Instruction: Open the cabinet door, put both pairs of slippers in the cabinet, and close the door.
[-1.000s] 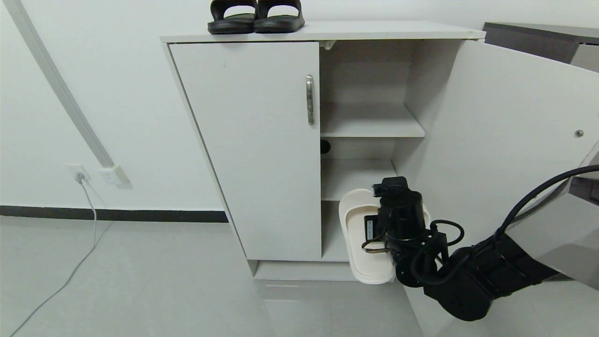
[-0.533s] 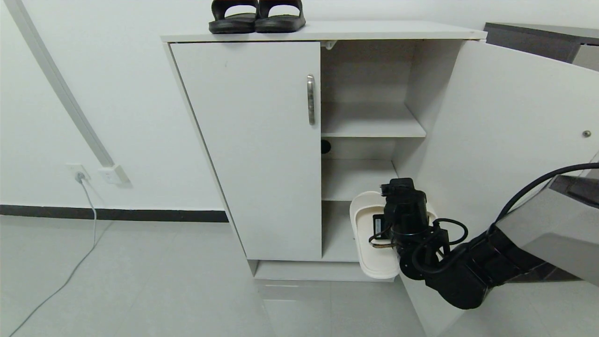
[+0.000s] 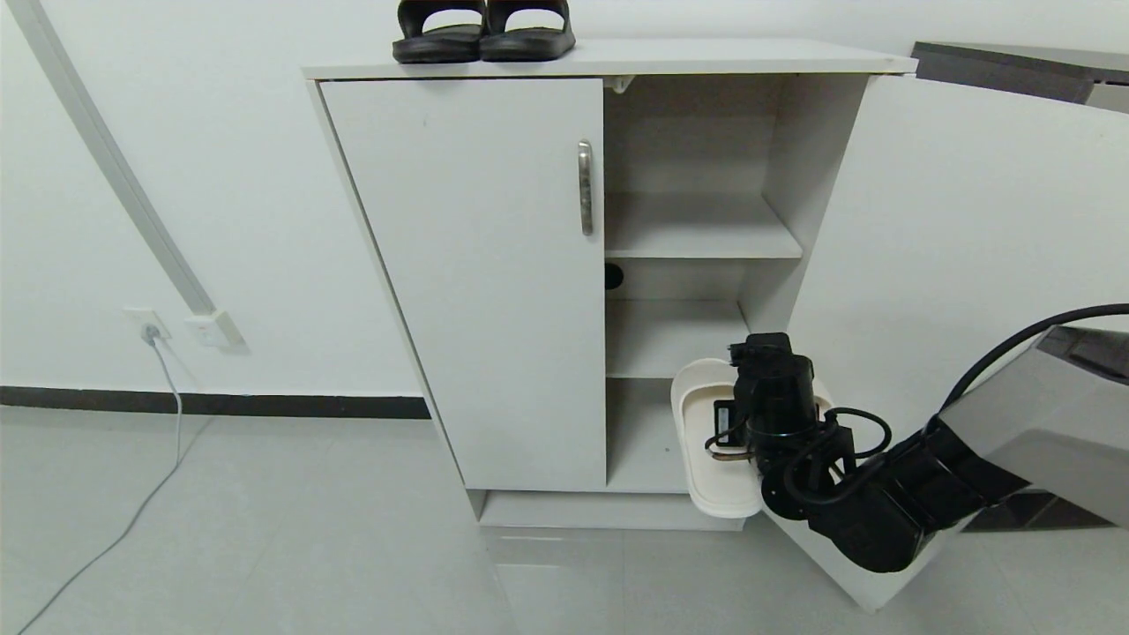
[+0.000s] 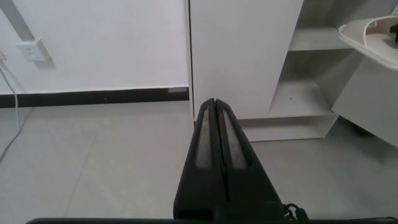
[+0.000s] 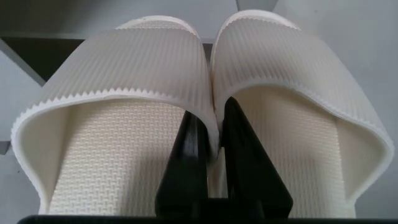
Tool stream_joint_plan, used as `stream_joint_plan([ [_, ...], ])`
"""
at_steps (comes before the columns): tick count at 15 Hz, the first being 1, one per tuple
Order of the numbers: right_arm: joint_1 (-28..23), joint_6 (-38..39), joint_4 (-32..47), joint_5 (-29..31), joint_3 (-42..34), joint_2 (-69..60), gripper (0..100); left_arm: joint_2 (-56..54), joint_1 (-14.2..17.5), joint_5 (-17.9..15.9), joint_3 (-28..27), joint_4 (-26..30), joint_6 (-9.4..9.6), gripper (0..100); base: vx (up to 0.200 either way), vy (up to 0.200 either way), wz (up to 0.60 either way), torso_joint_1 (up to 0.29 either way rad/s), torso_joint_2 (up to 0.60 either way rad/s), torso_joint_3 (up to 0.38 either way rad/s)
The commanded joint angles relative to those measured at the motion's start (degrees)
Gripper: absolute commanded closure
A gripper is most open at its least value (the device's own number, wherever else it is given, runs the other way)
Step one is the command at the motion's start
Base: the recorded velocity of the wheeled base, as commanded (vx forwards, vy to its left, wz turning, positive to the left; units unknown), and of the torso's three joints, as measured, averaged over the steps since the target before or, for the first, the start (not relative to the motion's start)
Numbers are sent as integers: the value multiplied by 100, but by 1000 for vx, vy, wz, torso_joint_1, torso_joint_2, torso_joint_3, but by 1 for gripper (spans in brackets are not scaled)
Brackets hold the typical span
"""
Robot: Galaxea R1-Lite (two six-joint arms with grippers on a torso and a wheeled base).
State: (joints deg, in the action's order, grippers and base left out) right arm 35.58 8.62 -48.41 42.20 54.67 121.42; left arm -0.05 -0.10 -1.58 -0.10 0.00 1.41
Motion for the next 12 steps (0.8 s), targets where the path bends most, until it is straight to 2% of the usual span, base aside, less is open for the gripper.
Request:
stream_joint_plan([
  [1,1,-1,-2,-2,-1,-4,100,14,1,0,1,0,-1,100,0,0,0,0,0,0],
  [4,19,-1,-2,-2,-9,-4,100,14,1,0,1,0,-1,100,0,0,0,0,0,0],
  [8,687,17,-143,-195,201,84,100,14,1,0,1,0,-1,100,0,0,0,0,0,0],
  [12,722,87,-230,-406,342,260,100,14,1,0,1,0,-1,100,0,0,0,0,0,0],
])
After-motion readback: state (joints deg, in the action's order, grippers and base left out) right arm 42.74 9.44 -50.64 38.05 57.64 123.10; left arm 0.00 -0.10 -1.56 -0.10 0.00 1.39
